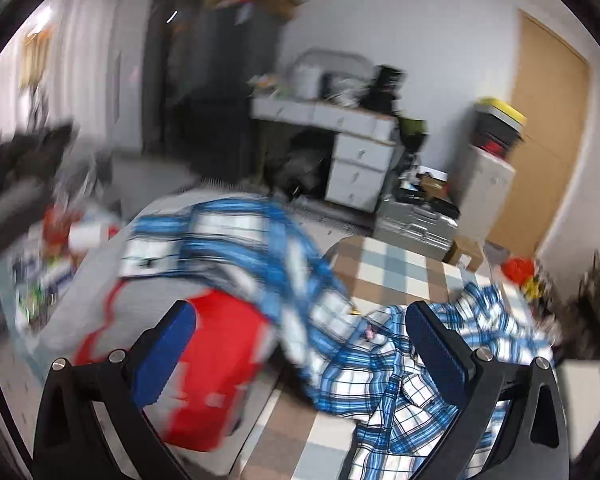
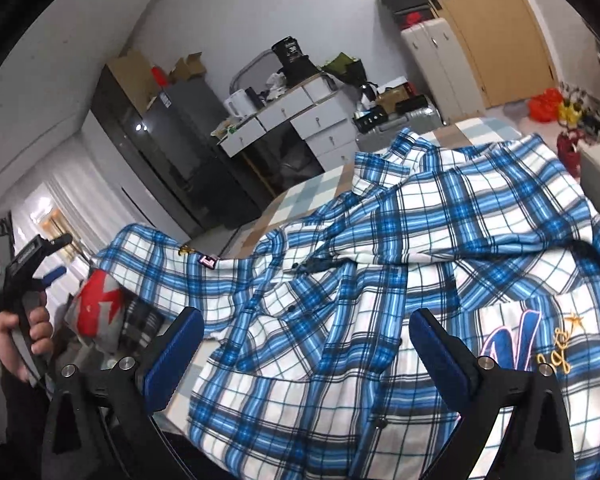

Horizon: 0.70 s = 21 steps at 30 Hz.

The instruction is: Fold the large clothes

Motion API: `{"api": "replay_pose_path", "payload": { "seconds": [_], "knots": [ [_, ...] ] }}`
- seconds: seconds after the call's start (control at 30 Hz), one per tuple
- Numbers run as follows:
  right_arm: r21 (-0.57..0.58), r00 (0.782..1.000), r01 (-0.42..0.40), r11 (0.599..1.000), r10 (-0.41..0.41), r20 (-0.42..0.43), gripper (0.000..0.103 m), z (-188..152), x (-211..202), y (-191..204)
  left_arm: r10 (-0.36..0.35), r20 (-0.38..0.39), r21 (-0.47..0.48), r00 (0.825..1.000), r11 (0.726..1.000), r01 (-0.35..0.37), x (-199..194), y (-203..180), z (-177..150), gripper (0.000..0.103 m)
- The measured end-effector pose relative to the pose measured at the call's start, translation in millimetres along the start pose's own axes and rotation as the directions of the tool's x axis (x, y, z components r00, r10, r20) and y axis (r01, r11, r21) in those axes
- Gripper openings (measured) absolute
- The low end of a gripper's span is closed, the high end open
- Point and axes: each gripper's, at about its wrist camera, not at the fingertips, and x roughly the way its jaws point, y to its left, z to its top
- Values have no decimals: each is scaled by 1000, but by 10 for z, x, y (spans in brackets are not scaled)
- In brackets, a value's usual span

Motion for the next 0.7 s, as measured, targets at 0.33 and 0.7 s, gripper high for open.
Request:
{"api": "replay_pose_path", "payload": {
  "seconds": [0.33, 0.7],
  "knots": [
    [-72, 996, -86, 994, 86, -14, 103, -66, -21, 199, -205, -235, -364, 950, 925, 109, 538, 1197, 279, 102],
    [-69, 989, -129, 989, 123, -84, 103, -167, 107, 238, -456, -177, -554, 872, 779, 295, 889, 1395, 346, 102]
  ]
}}
